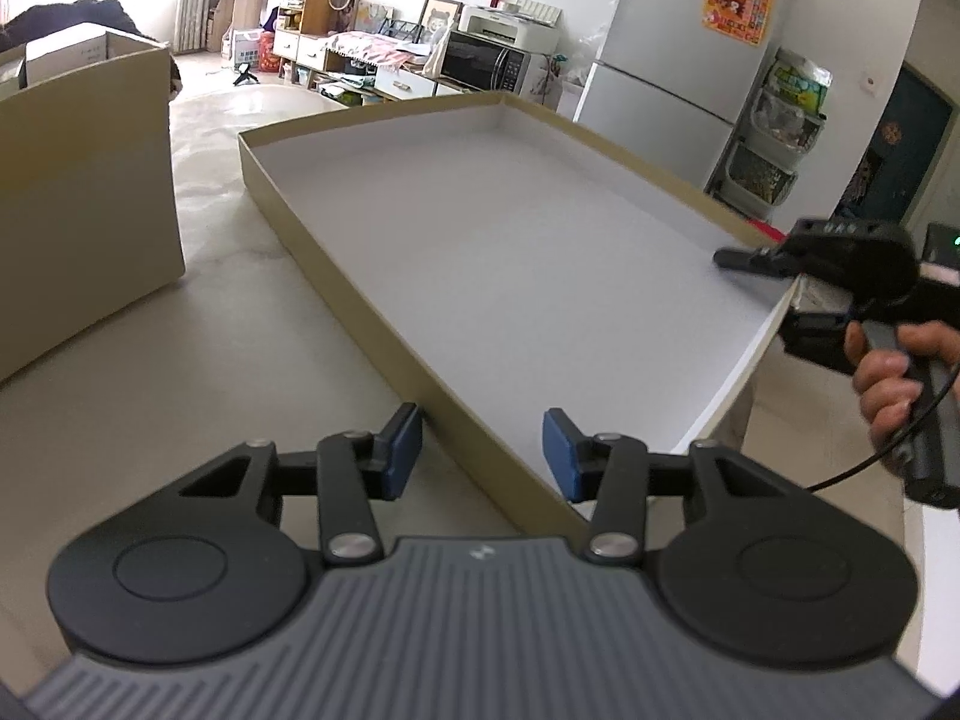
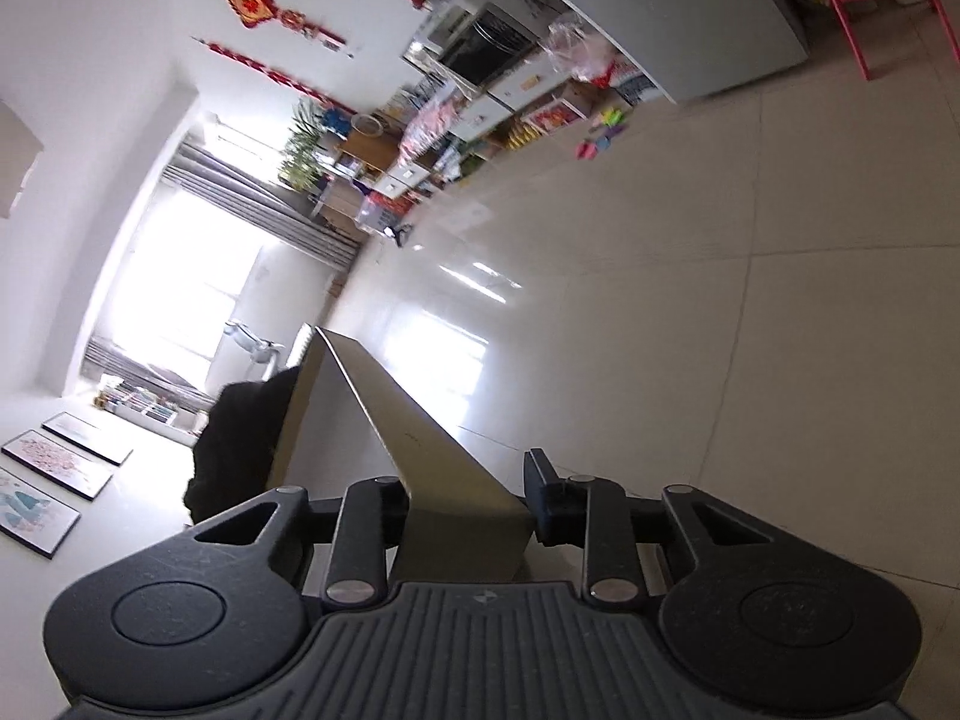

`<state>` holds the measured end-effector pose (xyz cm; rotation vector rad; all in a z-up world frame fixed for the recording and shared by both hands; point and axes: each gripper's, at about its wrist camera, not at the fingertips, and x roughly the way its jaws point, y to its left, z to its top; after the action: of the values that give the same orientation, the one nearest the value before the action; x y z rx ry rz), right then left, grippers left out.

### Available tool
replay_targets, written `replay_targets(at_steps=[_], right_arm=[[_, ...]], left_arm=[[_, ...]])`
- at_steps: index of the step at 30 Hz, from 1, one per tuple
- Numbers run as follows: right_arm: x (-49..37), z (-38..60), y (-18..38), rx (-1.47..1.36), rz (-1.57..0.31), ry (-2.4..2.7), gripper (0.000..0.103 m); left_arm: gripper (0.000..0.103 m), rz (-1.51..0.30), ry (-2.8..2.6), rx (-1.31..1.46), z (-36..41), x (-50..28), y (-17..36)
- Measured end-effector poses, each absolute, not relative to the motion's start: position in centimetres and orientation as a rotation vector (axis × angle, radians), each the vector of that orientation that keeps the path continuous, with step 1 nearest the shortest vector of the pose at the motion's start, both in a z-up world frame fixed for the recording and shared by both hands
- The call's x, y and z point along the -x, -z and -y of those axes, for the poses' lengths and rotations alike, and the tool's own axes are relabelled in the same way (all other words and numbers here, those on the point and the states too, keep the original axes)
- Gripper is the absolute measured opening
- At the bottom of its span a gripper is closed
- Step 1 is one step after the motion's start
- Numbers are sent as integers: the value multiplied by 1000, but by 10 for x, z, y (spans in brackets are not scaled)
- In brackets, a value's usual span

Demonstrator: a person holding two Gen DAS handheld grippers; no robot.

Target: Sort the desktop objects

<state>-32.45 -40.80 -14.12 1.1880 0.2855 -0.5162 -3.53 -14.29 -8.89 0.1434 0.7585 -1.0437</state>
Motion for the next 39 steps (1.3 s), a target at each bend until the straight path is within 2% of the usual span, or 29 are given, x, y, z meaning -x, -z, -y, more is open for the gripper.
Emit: replay_targets(at_steps=[21,32,39], right_arm=[[332,390,92,-1121,-73,248,35],[321,361,39,-885,-86,177,35],[316,340,26,-767,-91,155,36]], left_arm=[[45,-811,1047,-108,134,28,88],[45,-832,1025,-89,123,27,90],[47,-839,1000,-78,116,27,93]])
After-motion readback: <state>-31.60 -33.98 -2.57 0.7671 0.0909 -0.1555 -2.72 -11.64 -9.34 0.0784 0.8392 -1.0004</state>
